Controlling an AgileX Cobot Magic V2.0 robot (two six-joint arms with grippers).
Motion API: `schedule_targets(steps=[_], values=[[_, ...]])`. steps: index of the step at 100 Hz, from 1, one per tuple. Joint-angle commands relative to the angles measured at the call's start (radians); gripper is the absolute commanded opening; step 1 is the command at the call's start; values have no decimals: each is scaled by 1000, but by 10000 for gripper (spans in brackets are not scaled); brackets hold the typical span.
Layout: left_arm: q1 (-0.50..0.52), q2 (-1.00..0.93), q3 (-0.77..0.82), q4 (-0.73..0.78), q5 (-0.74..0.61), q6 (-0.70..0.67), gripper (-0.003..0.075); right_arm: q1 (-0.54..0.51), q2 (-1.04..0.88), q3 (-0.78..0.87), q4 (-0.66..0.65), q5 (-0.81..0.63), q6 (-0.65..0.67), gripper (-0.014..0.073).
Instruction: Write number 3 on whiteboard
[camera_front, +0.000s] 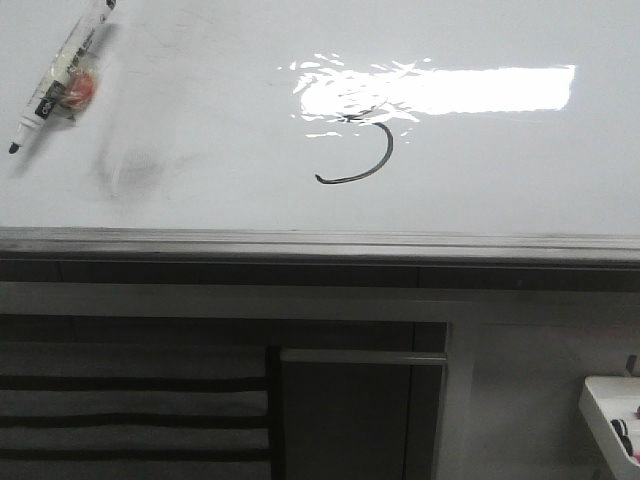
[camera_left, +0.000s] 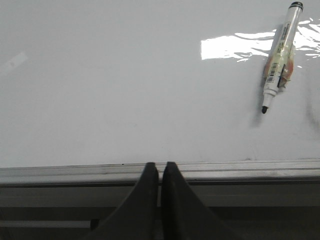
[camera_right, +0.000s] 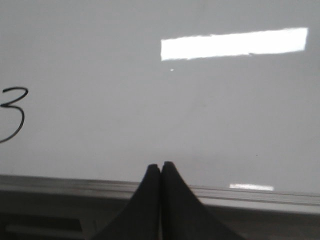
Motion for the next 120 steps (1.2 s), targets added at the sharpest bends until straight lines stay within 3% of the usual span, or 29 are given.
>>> schedule_targets(steps=[1, 5, 27, 56, 120], values=[[-6, -33, 3, 1, -84, -9, -19, -4, -48, 32, -89, -175, 108, -79], [-6, -33, 3, 1, -84, -9, -19, -9, -75, 27, -93, -125, 106, -79], [-6, -33, 3, 1, -83, -9, -19, -21, -72, 27, -107, -147, 115, -79], [-6, -33, 3, 1, -83, -9, -19, -22, -72, 27, -238, -147, 231, -79], [-6, -33, 3, 1, -83, -7, -19, -22, -72, 27, -240, -147, 231, -79]])
